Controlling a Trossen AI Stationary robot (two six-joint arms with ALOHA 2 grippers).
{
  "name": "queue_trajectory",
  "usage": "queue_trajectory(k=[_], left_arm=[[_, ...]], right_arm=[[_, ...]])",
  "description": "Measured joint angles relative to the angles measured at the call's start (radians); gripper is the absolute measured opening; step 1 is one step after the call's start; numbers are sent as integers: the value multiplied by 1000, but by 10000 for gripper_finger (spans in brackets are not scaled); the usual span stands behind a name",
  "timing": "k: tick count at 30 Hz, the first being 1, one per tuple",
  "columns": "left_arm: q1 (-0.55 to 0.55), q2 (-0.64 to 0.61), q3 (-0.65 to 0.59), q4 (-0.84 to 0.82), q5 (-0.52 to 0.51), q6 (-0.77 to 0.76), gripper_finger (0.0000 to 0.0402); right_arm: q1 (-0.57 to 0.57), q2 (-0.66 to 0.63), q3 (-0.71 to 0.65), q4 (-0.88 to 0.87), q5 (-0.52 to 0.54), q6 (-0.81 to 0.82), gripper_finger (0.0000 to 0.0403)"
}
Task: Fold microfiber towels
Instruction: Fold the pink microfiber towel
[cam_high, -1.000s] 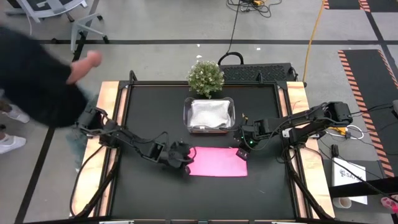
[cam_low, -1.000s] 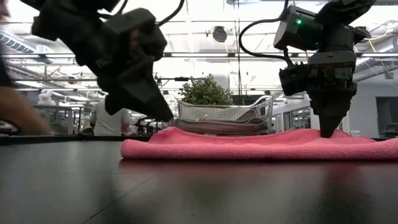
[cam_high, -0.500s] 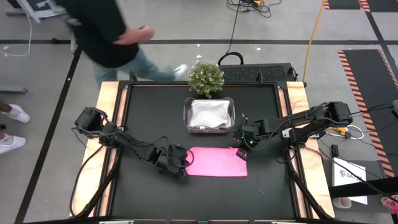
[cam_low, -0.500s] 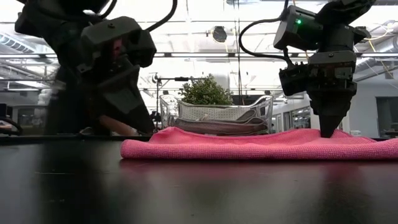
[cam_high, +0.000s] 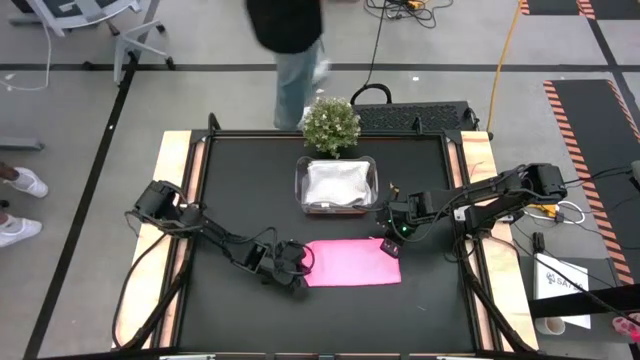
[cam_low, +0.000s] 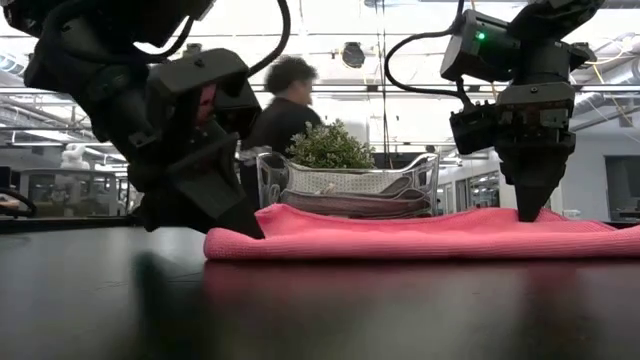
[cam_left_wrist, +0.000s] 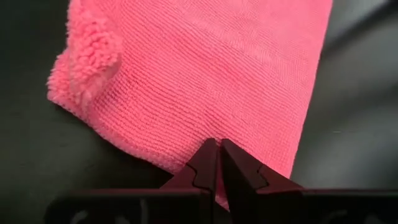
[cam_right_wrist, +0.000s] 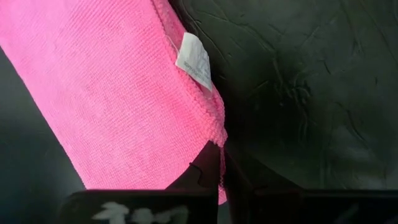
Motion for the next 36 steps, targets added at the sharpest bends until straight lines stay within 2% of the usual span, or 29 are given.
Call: queue_trajectory(k=[9, 16, 27, 36], left_arm=[[-29, 2, 0, 12, 13, -39, 26], [-22, 2, 0, 11, 11, -38, 26], [13, 4, -2, 39, 11, -1, 26], [38, 5, -2, 49, 11, 30, 26]], right_arm=[[0, 0, 0, -10, -1, -7, 0], [1, 0, 4, -13, -8, 72, 0], [20, 0, 171, -38, -29, 86, 0], [20, 0, 196, 32, -30, 178, 0]])
